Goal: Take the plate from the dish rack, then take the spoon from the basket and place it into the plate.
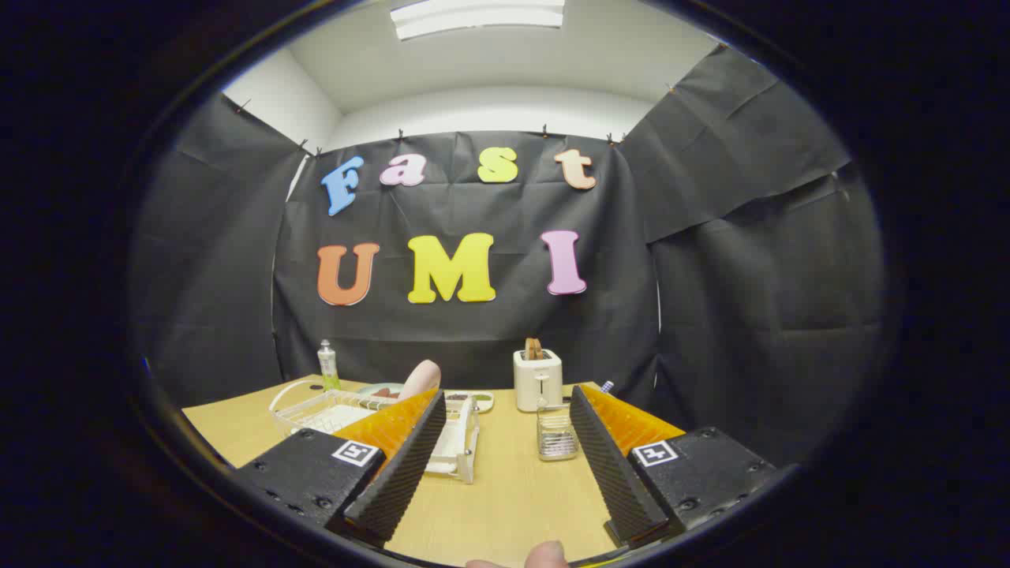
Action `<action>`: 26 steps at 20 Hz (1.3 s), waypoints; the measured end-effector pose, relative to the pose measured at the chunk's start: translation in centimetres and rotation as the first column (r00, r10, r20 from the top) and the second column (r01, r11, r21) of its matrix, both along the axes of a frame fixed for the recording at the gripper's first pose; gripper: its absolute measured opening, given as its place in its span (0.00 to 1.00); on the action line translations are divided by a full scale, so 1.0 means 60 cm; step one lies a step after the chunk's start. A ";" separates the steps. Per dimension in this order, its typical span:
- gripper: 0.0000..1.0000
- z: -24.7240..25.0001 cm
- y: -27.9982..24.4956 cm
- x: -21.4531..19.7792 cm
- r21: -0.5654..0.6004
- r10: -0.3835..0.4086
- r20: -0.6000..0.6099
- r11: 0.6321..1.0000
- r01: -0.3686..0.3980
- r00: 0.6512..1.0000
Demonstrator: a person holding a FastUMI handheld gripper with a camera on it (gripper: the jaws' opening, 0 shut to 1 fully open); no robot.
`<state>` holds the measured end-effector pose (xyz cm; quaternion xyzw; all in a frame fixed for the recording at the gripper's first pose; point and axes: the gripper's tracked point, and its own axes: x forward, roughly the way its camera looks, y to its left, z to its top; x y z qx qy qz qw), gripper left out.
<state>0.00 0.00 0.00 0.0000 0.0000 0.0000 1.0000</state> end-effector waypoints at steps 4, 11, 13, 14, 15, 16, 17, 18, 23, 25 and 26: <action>1.00 0.003 -0.011 0.005 0.033 0.023 -0.011 0.999 -0.023 1.000; 1.00 0.006 -0.010 0.006 0.004 0.050 -0.028 0.999 -0.050 0.998; 1.00 0.010 -0.003 0.007 -0.013 0.053 -0.028 0.998 -0.054 0.998; 1.00 0.012 0.000 0.009 -0.018 0.054 -0.028 0.998 -0.055 0.998; 1.00 0.013 0.002 0.012 -0.022 0.053 -0.030 0.998 -0.054 0.998; 1.00 0.010 0.005 0.016 -0.025 0.056 -0.039 0.998 -0.057 0.998; 1.00 0.009 0.009 0.020 -0.023 0.058 -0.049 0.998 -0.059 0.997; 1.00 0.007 0.013 0.023 -0.017 0.064 -0.058 0.998 -0.066 0.996; 1.00 0.004 0.030 0.050 0.026 0.092 -0.103 0.996 -0.090 0.990; 1.00 0.009 0.044 0.065 0.031 0.112 -0.120 0.994 -0.109 0.986; 1.00 0.015 0.049 0.075 0.031 0.121 -0.130 0.993 -0.118 0.984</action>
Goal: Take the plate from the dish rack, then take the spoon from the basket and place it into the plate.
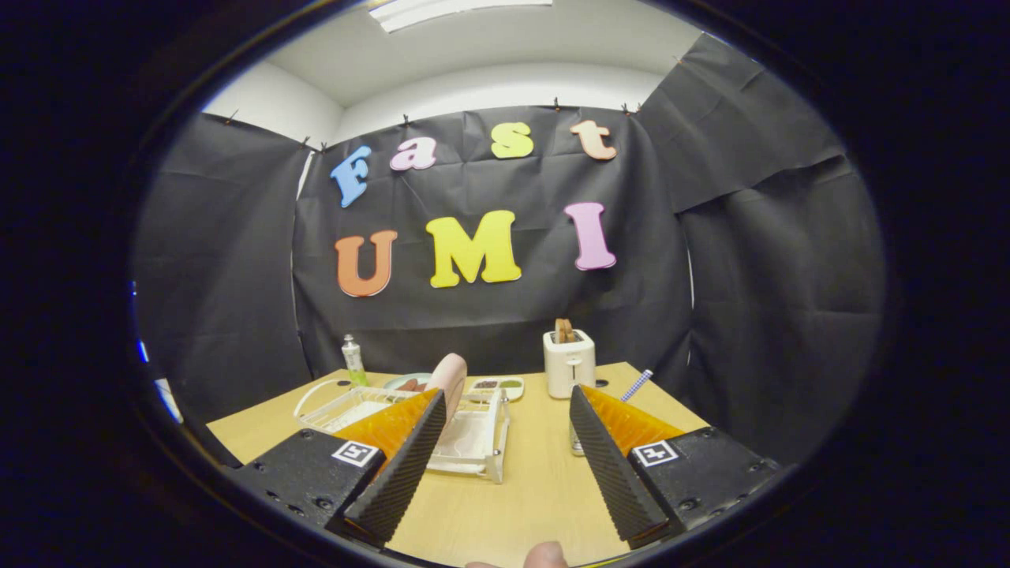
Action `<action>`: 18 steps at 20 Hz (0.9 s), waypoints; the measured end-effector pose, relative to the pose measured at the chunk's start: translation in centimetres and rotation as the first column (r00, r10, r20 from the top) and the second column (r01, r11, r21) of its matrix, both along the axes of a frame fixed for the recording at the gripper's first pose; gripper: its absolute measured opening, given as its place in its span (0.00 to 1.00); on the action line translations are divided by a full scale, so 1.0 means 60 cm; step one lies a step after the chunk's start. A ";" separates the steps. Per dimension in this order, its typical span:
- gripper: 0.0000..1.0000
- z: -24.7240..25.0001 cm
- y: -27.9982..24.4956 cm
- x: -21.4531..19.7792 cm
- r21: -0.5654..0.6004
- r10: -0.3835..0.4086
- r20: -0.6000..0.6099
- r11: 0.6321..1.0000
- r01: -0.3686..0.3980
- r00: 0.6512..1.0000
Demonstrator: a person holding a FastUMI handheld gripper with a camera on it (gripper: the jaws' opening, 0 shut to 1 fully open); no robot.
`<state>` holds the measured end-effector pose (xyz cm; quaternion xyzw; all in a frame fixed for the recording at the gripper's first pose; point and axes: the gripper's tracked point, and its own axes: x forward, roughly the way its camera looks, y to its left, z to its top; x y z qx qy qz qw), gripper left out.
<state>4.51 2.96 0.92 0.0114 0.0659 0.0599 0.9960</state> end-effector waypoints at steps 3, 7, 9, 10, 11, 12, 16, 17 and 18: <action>1.00 0.031 0.018 0.035 -0.013 0.027 -0.017 1.000 -0.027 0.999; 1.00 0.064 0.058 0.092 -0.046 0.092 -0.112 0.994 -0.098 0.989; 1.00 0.084 0.073 0.127 -0.065 0.110 -0.165 0.990 -0.122 0.980; 1.00 0.092 0.081 0.147 -0.070 0.120 -0.193 0.988 -0.135 0.974; 1.00 0.092 0.089 0.163 -0.076 0.123 -0.235 0.987 -0.145 0.964; 1.00 0.092 0.101 0.180 -0.068 0.137 -0.273 0.985 -0.161 0.952; 1.00 0.071 0.144 0.254 -0.034 0.168 -0.474 0.978 -0.208 0.865; 1.00 0.062 0.156 0.273 -0.020 0.174 -0.515 0.977 -0.214 0.840; 1.00 0.049 0.164 0.285 -0.017 0.172 -0.560 0.975 -0.220 0.810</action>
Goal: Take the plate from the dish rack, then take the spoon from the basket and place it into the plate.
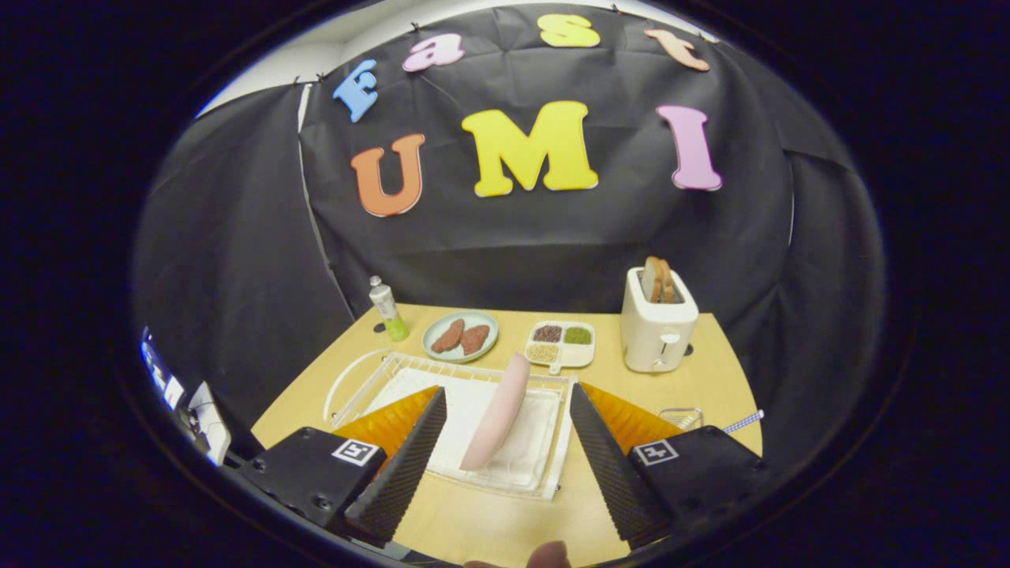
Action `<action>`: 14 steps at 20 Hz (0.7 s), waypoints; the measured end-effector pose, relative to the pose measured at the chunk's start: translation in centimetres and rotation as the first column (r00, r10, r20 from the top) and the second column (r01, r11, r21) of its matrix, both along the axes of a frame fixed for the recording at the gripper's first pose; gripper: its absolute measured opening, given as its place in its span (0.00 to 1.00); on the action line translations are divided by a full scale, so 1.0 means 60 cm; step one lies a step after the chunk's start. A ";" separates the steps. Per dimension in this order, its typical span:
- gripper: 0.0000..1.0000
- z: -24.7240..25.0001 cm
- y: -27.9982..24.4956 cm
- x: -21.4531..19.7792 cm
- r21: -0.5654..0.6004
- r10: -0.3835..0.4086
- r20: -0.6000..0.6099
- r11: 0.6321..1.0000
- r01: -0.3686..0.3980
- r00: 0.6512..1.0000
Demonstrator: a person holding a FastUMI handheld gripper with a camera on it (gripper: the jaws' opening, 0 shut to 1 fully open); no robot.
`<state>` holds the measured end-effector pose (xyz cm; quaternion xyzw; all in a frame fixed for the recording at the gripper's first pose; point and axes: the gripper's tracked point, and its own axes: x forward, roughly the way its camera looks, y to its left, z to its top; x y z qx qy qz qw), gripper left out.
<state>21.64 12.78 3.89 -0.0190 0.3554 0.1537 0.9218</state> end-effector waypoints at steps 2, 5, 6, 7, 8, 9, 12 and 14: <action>0.99 -0.029 0.015 0.038 -0.018 -0.008 -0.087 1.000 0.007 0.996; 0.99 -0.086 0.027 0.073 -0.041 -0.040 -0.223 0.999 0.032 0.974; 0.99 -0.104 0.031 0.083 -0.037 -0.055 -0.260 0.998 0.047 0.964; 0.99 -0.119 0.033 0.093 -0.035 -0.070 -0.289 0.997 0.062 0.955; 0.99 -0.134 0.039 0.100 -0.035 -0.076 -0.317 0.997 0.069 0.945; 0.98 -0.148 0.043 0.106 -0.037 -0.086 -0.343 0.996 0.078 0.935; 0.88 -0.177 0.060 0.110 -0.022 -0.104 -0.411 0.994 0.105 0.906; 0.74 -0.193 0.055 0.109 -0.045 -0.146 -0.443 0.989 0.140 0.885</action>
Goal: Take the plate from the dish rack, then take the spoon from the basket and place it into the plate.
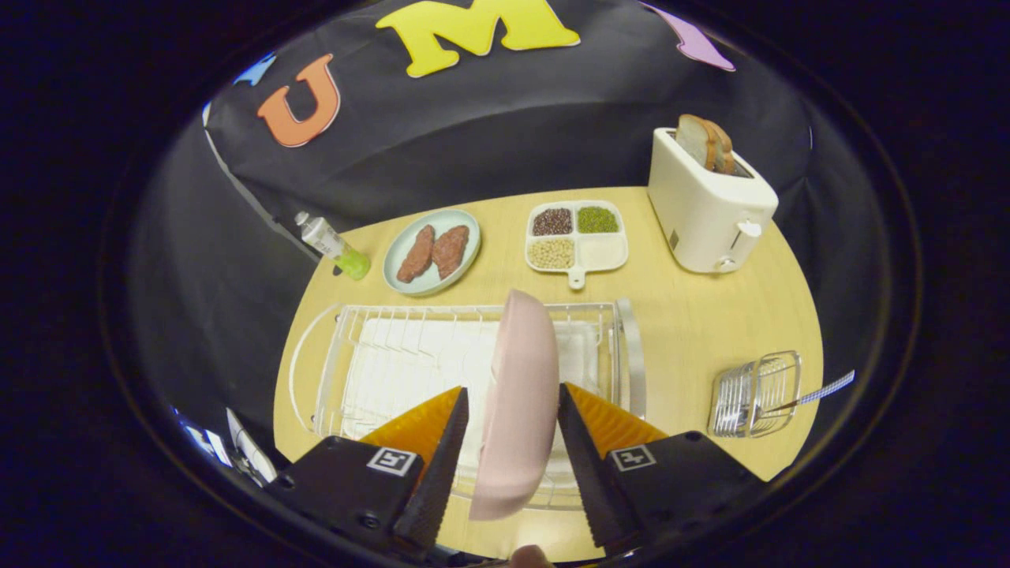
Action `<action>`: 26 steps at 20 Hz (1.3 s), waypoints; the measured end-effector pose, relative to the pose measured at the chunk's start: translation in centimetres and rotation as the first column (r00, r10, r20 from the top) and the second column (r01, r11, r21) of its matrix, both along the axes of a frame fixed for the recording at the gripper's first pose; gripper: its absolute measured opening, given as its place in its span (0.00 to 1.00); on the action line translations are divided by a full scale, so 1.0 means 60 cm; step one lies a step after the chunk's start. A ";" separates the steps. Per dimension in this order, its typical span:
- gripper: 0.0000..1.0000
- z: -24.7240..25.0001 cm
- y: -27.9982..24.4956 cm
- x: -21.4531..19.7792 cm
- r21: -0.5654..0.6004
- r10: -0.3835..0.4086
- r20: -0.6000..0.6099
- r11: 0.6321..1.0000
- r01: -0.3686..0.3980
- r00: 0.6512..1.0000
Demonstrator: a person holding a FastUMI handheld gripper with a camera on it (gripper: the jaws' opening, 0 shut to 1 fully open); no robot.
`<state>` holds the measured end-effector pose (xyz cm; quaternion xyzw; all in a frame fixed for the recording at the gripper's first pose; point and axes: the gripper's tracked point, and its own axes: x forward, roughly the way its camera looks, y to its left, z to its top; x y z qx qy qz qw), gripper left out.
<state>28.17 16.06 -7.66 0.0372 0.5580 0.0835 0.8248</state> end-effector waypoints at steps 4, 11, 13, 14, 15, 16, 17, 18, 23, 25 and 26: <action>0.49 -0.008 -0.009 -0.004 -0.038 -0.074 -0.054 0.997 0.072 0.996; 0.41 0.024 -0.010 -0.014 -0.180 -0.126 -0.026 0.976 0.119 0.992; 0.40 0.040 -0.018 -0.010 -0.247 -0.127 0.004 0.961 0.124 0.992; 0.40 0.051 -0.020 -0.004 -0.271 -0.117 0.035 0.955 0.122 0.992; 0.39 0.062 -0.020 -0.003 -0.274 -0.108 0.053 0.955 0.118 0.993; 0.38 0.070 -0.012 -0.009 -0.251 -0.100 0.056 0.962 0.111 0.993; 0.35 0.074 0.001 -0.020 -0.215 -0.093 0.043 0.971 0.100 0.995; 0.33 0.079 -0.004 -0.033 -0.193 -0.083 0.040 0.977 0.090 0.996; 0.33 0.101 -0.021 -0.107 -0.054 -0.074 0.067 0.995 0.078 0.995; 0.33 0.096 -0.039 -0.146 -0.017 -0.079 0.078 0.997 0.081 0.994; 0.33 0.091 -0.046 -0.170 0.011 -0.087 0.082 0.996 0.086 0.993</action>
